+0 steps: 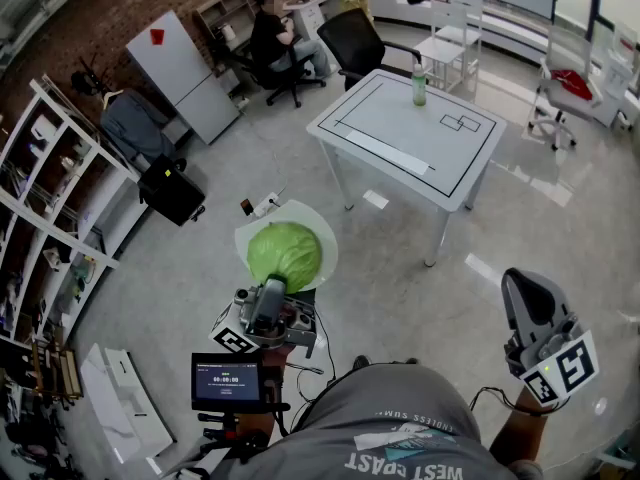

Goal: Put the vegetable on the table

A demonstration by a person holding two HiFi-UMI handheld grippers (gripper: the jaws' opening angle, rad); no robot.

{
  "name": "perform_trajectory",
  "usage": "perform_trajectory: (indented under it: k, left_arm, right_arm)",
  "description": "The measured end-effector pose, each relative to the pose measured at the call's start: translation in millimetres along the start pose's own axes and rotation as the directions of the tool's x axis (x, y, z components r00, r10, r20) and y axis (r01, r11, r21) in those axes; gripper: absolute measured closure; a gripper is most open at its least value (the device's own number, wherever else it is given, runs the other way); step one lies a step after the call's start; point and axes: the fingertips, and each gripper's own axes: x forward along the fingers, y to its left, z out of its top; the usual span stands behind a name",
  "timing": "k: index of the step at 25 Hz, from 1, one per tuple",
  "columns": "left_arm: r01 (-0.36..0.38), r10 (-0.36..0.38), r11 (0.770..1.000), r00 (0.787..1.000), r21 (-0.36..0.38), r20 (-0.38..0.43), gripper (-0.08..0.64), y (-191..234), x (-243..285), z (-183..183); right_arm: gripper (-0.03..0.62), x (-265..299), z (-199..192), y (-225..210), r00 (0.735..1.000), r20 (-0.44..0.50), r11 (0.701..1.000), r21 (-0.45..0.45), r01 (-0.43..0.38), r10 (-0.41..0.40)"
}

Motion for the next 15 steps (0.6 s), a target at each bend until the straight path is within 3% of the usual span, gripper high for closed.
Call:
perform_trajectory:
  k: [15]
  left_arm:
    - [-0.025, 0.024, 1.000, 0.999, -0.009, -0.024, 0.215, 26, 21, -10]
  right_arm:
    - [0.584, 11, -10, -23, 1.000, 0.002, 0.999, 0.031, 0.014, -0.014]
